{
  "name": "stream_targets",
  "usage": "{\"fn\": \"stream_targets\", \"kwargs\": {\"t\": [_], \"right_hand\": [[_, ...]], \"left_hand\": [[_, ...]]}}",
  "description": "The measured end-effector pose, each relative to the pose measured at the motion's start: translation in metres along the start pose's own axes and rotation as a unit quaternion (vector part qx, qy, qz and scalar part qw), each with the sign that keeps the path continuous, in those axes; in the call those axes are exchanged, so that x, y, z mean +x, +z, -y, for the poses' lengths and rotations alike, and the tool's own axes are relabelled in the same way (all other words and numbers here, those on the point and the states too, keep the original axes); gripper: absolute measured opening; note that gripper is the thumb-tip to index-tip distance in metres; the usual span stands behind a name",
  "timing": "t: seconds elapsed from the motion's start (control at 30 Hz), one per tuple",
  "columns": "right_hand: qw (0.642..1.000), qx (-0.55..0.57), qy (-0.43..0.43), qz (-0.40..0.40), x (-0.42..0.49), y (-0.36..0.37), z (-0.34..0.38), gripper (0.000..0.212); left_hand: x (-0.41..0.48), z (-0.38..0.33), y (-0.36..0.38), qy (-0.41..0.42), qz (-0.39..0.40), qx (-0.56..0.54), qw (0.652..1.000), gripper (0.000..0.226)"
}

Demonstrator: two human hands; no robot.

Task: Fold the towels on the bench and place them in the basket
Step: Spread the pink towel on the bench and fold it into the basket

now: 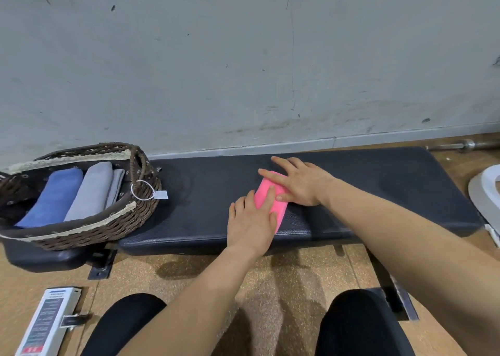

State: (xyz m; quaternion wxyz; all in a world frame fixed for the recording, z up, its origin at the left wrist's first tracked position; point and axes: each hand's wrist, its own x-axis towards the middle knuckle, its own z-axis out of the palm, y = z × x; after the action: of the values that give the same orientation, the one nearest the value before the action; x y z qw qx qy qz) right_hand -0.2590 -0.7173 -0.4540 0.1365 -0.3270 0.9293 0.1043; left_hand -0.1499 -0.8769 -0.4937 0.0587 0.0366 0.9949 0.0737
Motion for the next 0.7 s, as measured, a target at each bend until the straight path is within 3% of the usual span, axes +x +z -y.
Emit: {"fn": "stream_targets", "kwargs": {"t": [0.07, 0.13, 0.23, 0.33, 0.47, 0.57, 0.7], "right_hand": [[0.999, -0.021, -0.013, 0.03, 0.002, -0.02, 0.005, 0.08], [0.998, -0.039, -0.018, 0.055, 0.001, -0.034, 0.013, 0.074], [0.996, -0.034, -0.045, 0.065, -0.005, -0.047, 0.027, 0.052], [0.994, 0.074, -0.047, 0.063, -0.015, -0.052, 0.04, 0.041], [0.972, 0.228, -0.041, 0.034, -0.024, -0.071, 0.063, 0.041], [0.937, 0.349, -0.033, 0.001, -0.021, -0.101, 0.088, 0.041], [0.878, 0.474, -0.036, -0.055, 0.002, -0.146, 0.133, 0.045]], "left_hand": [[-0.002, -0.002, -0.01, -0.028, -0.004, -0.031, 0.999, 0.074], [-0.003, -0.001, -0.023, -0.057, 0.015, -0.077, 0.995, 0.082], [-0.011, 0.006, -0.038, -0.064, 0.074, -0.172, 0.98, 0.057], [-0.026, 0.03, -0.048, -0.065, 0.085, -0.226, 0.968, 0.039], [-0.051, 0.08, -0.072, -0.076, 0.059, -0.318, 0.943, 0.036], [-0.074, 0.118, -0.1, -0.085, 0.011, -0.366, 0.927, 0.038], [-0.101, 0.166, -0.138, -0.126, -0.073, -0.463, 0.874, 0.037]]}}
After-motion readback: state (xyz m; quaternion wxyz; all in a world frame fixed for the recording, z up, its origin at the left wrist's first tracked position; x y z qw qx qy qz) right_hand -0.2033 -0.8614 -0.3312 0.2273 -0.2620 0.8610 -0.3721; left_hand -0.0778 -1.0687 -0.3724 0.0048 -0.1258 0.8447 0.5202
